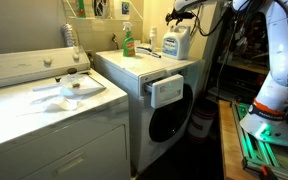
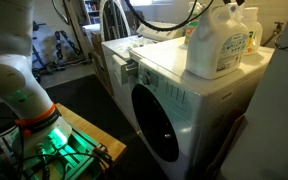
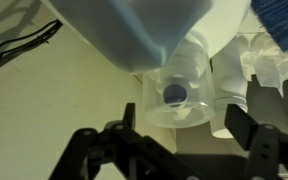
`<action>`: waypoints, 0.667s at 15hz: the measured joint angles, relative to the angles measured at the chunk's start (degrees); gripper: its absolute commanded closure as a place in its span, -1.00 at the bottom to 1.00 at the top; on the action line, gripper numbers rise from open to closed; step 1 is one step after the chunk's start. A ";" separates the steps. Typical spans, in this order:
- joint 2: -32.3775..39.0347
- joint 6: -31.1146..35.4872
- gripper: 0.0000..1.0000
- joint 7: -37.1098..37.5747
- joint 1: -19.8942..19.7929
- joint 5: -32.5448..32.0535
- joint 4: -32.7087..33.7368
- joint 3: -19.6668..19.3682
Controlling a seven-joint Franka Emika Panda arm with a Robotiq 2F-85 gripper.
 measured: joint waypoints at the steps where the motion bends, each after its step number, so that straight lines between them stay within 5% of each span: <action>1: 0.46 0.07 -0.02 0.28 0.00 -0.14 0.50 -0.12; 2: 0.87 0.09 0.11 0.66 0.01 -0.34 0.97 -0.26; 10: 1.21 0.00 0.11 2.92 0.38 -1.82 1.43 -0.67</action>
